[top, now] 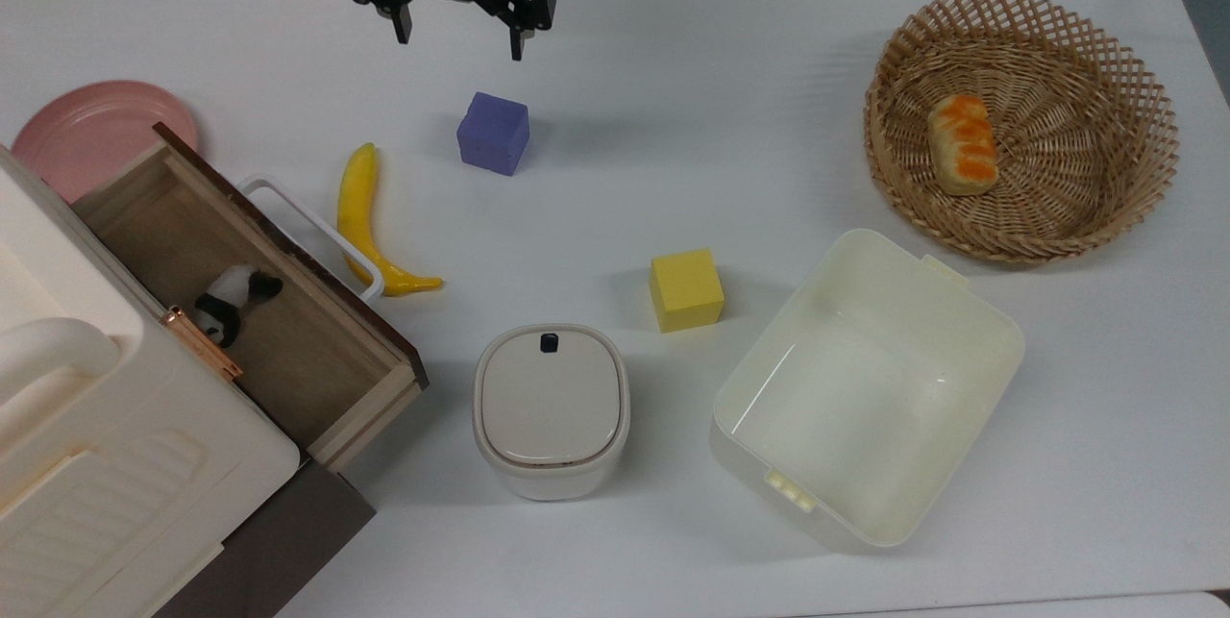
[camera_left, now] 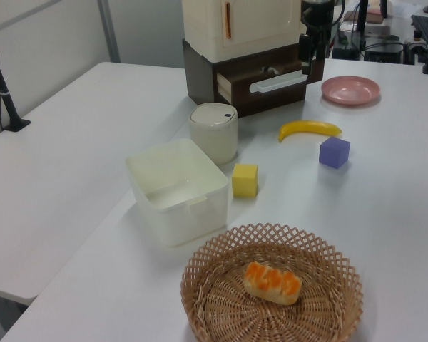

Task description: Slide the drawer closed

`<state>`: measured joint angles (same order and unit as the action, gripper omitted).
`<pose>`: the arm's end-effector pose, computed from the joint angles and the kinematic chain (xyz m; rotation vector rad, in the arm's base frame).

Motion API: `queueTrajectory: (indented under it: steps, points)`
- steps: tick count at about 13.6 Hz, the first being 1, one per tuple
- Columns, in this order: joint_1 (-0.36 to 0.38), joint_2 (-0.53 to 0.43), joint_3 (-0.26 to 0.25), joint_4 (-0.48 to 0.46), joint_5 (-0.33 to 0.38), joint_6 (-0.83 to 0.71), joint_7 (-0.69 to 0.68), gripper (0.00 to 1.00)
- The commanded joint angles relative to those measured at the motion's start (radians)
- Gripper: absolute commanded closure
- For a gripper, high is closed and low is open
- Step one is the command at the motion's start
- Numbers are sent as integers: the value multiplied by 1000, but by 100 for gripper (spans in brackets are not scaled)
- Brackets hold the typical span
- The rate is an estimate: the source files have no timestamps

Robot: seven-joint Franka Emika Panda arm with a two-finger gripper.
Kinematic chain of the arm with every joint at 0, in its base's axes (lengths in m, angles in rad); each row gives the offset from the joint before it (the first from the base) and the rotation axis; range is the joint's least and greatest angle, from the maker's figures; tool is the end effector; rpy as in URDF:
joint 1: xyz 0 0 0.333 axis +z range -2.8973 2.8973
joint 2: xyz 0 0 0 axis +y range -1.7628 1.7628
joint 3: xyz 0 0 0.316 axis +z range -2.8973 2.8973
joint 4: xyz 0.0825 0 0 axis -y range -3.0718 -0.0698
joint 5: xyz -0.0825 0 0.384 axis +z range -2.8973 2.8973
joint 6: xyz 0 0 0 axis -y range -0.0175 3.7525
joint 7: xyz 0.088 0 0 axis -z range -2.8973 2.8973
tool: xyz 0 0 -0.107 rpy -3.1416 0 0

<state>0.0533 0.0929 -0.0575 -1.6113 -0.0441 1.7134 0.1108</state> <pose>0.5920 -0.0052 0.5647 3.0885 -0.1680 0.0185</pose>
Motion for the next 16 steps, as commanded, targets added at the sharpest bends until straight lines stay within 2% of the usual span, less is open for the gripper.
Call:
queueTrajectory:
  steps: [1,16]
  points:
    - [0,-21,-4,-19,10,-17,-2,0]
    - [0,-19,-2,-18,12,-15,12,0]
